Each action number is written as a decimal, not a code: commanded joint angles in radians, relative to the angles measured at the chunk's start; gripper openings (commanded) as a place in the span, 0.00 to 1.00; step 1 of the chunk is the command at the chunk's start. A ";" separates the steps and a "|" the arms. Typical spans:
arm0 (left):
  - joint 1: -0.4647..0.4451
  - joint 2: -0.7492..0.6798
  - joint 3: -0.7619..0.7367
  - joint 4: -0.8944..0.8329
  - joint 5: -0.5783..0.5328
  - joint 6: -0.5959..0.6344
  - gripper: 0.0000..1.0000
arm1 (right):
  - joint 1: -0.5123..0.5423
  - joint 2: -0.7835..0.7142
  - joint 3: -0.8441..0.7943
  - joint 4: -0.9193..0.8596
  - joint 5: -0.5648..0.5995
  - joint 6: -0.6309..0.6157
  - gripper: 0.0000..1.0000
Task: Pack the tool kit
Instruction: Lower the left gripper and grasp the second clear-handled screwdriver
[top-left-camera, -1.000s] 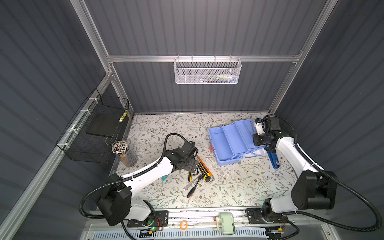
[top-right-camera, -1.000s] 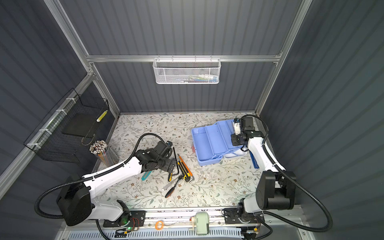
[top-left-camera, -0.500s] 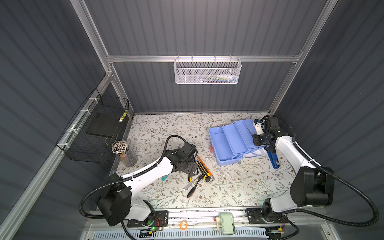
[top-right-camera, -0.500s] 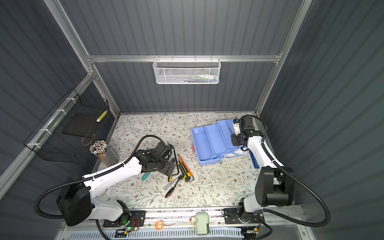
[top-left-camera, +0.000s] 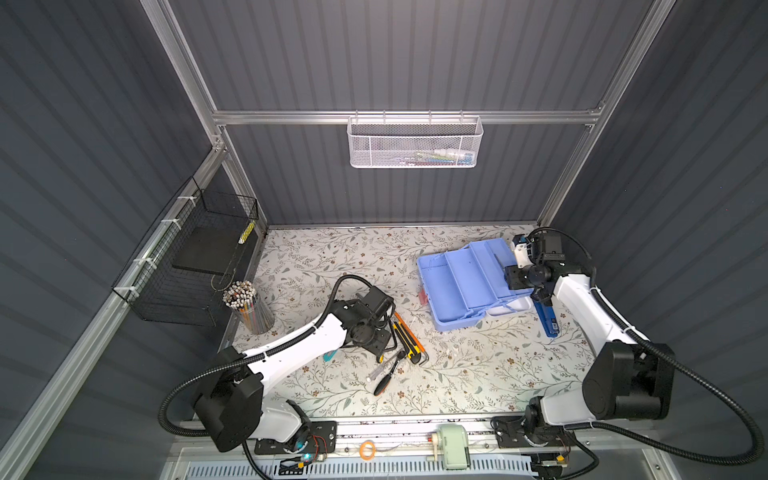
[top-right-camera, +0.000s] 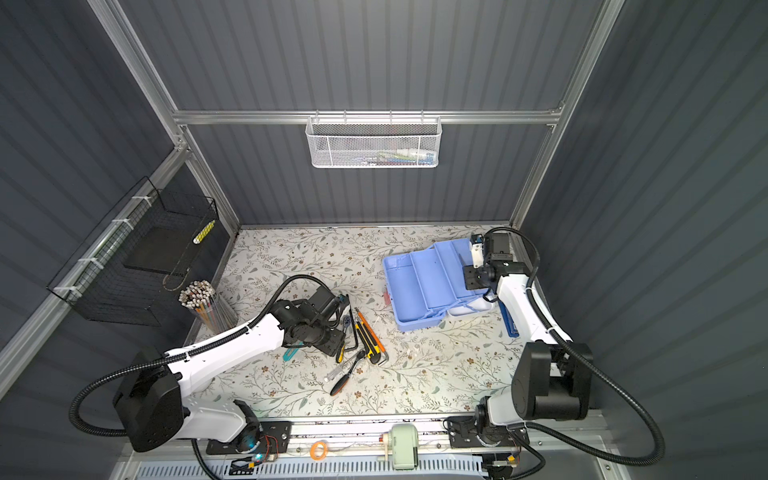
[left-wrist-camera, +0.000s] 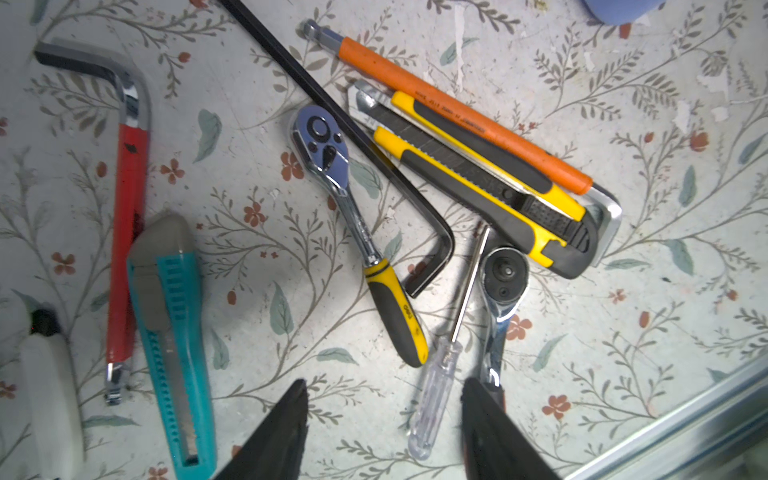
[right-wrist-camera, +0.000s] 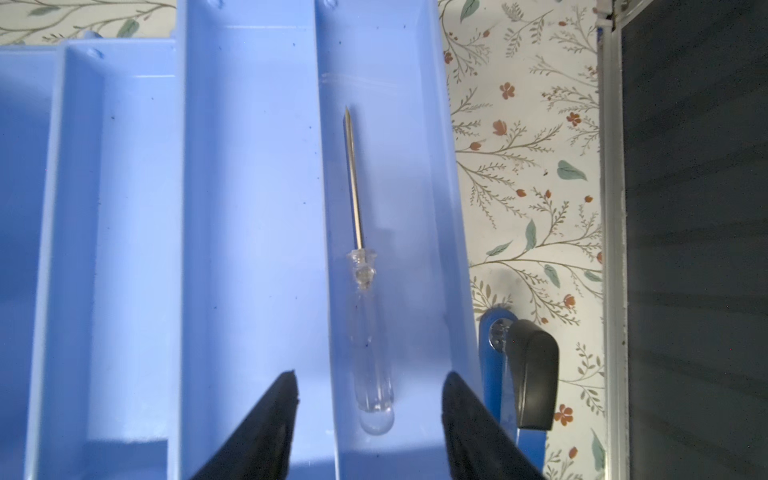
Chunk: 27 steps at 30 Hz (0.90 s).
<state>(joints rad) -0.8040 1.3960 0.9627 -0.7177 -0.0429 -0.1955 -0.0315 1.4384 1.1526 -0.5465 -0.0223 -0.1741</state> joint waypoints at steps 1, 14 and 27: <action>-0.014 -0.023 -0.037 -0.021 0.059 -0.046 0.59 | -0.004 -0.035 0.032 -0.006 -0.013 0.042 0.71; -0.091 -0.030 -0.126 0.035 0.046 -0.175 0.56 | -0.004 -0.080 0.025 0.001 -0.055 0.082 0.84; -0.132 -0.005 -0.187 0.098 0.052 -0.216 0.43 | -0.004 -0.086 0.025 -0.011 -0.048 0.080 0.88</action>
<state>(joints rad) -0.9291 1.3895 0.7975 -0.6292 -0.0025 -0.3832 -0.0315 1.3716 1.1652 -0.5468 -0.0647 -0.0952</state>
